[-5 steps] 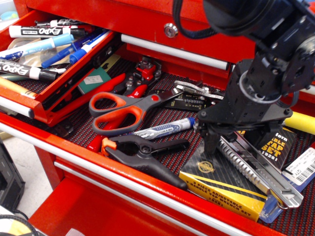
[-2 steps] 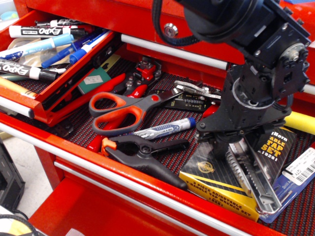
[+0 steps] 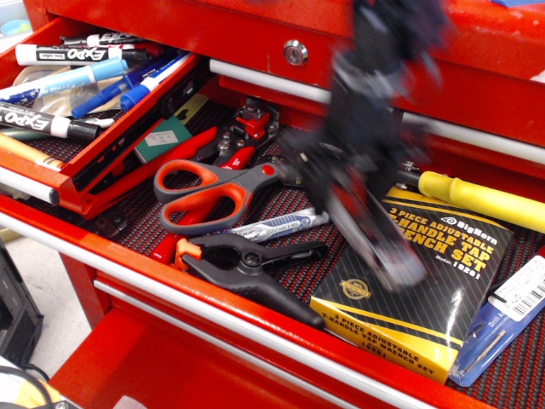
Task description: Pick up box cutter and put into drawer
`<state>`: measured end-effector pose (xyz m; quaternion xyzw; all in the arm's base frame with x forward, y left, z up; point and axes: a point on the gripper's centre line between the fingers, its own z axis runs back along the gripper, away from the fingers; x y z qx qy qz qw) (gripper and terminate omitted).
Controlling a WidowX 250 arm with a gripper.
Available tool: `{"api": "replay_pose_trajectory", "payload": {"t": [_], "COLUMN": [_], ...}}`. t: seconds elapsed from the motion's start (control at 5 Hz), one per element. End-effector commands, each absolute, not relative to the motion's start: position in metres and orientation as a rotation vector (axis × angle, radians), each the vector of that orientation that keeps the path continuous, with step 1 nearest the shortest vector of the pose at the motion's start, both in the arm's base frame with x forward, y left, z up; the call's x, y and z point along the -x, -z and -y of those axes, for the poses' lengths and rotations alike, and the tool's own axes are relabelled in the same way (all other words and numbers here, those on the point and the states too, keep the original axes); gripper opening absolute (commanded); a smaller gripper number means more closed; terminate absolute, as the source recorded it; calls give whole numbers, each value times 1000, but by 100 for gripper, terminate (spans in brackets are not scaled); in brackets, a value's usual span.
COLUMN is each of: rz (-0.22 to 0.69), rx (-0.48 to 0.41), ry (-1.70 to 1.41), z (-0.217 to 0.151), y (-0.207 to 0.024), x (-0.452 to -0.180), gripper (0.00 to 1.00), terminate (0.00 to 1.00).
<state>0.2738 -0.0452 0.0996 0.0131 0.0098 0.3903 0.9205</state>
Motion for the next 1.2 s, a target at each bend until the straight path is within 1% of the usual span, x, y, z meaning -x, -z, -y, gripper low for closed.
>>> {"api": "replay_pose_trajectory", "payload": {"t": [0.0, 0.2, 0.4, 0.6, 0.8, 1.0], "rz": [134, 215, 267, 318, 326, 327], "rx": [-185, -256, -297, -359, -356, -229], "ry": [-747, -745, -675, -596, -514, -446], "z": [-28, -74, -119, -148, -171, -174], "y": [-158, -168, -176, -175, -166, -155], "x": [-280, -274, -278, -279, -273, -273], "gripper": [0, 0, 0, 0, 100, 100], "terminate": [0, 0, 0, 0, 0, 100]}}
